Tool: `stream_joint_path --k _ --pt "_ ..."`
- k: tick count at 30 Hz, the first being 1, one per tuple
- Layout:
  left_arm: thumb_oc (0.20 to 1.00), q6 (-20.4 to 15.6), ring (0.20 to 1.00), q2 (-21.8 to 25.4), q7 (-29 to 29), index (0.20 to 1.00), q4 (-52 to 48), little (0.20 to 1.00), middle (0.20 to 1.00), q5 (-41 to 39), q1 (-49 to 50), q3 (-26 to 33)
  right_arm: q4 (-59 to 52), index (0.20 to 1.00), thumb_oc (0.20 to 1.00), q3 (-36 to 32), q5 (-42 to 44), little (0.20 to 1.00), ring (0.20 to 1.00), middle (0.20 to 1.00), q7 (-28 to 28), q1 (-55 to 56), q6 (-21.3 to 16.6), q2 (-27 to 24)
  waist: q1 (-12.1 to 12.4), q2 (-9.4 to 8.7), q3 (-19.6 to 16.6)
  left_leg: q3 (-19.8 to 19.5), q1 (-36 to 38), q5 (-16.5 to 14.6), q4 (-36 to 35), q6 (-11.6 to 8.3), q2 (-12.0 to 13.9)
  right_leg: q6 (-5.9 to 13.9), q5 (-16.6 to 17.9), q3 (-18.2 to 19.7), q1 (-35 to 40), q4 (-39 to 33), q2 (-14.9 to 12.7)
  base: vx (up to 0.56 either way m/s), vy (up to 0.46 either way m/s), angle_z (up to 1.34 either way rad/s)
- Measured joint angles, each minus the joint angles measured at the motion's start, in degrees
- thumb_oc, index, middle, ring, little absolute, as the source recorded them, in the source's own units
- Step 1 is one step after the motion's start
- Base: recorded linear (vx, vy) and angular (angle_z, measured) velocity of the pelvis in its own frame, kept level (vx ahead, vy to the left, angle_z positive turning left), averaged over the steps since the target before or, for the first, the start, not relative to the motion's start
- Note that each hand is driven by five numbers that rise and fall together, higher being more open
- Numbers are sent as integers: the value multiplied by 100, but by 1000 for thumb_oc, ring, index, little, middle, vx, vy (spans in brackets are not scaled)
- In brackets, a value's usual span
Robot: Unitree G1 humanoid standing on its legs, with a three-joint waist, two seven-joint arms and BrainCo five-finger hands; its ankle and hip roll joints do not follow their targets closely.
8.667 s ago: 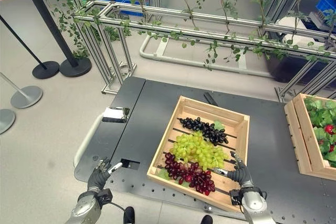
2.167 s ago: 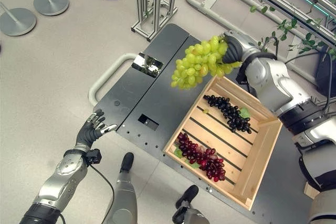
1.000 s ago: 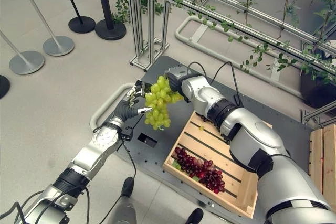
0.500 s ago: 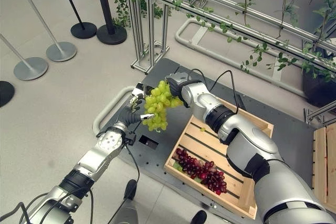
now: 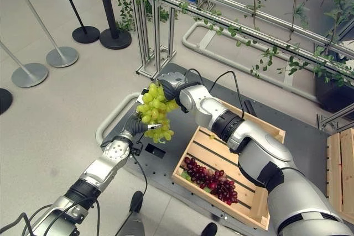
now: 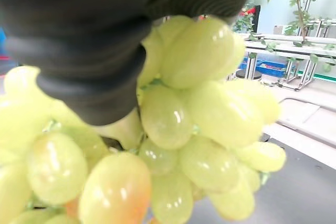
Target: Pick up the fruits from the basket on one side to the basket on the other side
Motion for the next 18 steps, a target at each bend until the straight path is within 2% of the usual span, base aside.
stream_joint_path --k 9,18 --pt "1000 -31 1000 -224 559 1000 0 1000 1000 -20 -36 168 -319 200 200 -246 521 200 200 200 -239 47 48 80 -23 -8 -6 2 2 0 -1 0 0 0 0 2 0 0 1 0 0 0" --pt "1000 -210 1000 -428 907 1000 12 1000 1000 -880 -142 179 -395 200 200 -553 1139 200 200 200 -744 129 46 716 -122 -175 -172 5 3 -8 2 -2 0 -1 0 6 0 1 2 0 0 0"
